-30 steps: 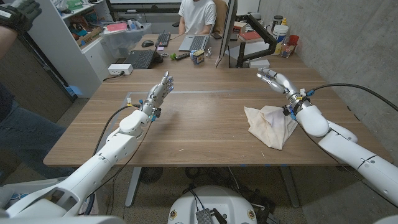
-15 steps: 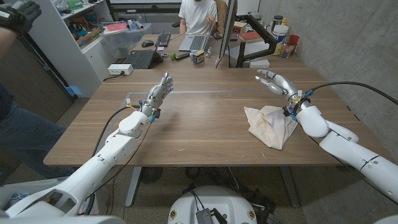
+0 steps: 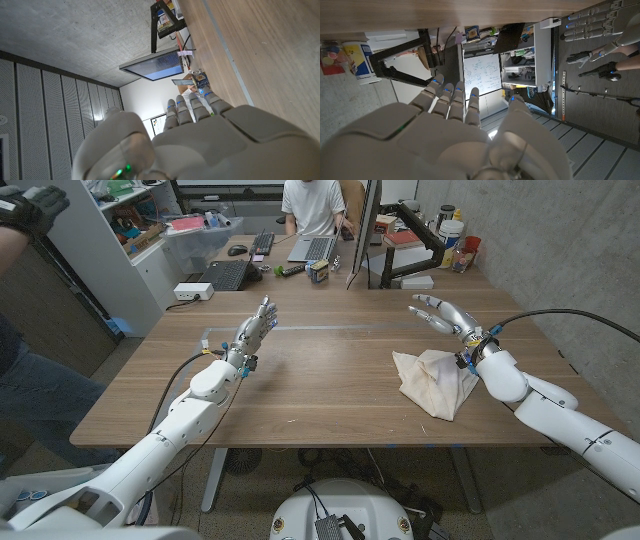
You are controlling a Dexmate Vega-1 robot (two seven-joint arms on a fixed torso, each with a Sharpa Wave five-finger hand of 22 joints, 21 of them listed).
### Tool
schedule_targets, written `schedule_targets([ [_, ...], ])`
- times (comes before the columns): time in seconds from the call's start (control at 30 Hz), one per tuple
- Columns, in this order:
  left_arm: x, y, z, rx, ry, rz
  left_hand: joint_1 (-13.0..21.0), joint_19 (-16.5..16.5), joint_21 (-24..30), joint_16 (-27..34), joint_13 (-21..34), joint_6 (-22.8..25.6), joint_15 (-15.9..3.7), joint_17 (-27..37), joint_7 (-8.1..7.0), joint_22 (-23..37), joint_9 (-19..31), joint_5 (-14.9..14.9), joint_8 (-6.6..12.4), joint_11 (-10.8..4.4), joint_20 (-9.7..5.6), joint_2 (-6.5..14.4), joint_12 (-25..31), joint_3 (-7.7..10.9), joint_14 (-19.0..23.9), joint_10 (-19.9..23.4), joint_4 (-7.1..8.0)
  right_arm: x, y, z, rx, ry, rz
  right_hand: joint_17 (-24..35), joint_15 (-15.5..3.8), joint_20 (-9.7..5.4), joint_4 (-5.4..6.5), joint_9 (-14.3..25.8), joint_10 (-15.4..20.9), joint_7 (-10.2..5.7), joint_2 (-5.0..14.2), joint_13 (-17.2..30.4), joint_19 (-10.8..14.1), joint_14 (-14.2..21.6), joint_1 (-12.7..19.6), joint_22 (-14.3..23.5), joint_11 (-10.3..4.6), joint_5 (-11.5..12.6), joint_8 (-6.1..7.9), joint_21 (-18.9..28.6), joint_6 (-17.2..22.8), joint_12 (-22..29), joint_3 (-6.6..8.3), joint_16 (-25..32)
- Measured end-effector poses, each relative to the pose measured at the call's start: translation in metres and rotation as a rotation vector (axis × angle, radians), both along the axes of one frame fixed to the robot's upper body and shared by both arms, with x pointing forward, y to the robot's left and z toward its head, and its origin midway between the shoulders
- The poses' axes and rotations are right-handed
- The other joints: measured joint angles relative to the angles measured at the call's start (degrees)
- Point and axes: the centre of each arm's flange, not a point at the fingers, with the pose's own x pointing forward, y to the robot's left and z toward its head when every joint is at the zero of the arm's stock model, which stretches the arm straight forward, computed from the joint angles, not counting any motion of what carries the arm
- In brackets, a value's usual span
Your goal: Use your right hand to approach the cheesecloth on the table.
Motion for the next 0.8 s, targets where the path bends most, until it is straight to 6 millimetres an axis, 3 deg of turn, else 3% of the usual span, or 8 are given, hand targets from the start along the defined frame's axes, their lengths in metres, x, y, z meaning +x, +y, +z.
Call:
schedule_targets([
  [0.8, 0.0004, 0.0027, 0.0048, 0.004, -0.008, 0.003, 0.2, 0.0, 0.0, 0.0, 0.0, 0.3, -0.21, 0.0, -0.30, 0.0, 0.0, 0.0, 0.00, -0.07, 0.00, 0.2, 0.0, -0.24, 0.2, 0.1, 0.24, 0.0027, 0.0019, -0.0069, -0.076, 0.008, -0.080, 0.2, 0.30, 1.25, 0.01, 0.0, -0.5, -0.62, 0.00, 0.0, -1.3, -0.3, 0.0, 0.0, -0.51, 0.0, -0.23, -0.1, 0.0, -0.4, 0.00, 0.0],
])
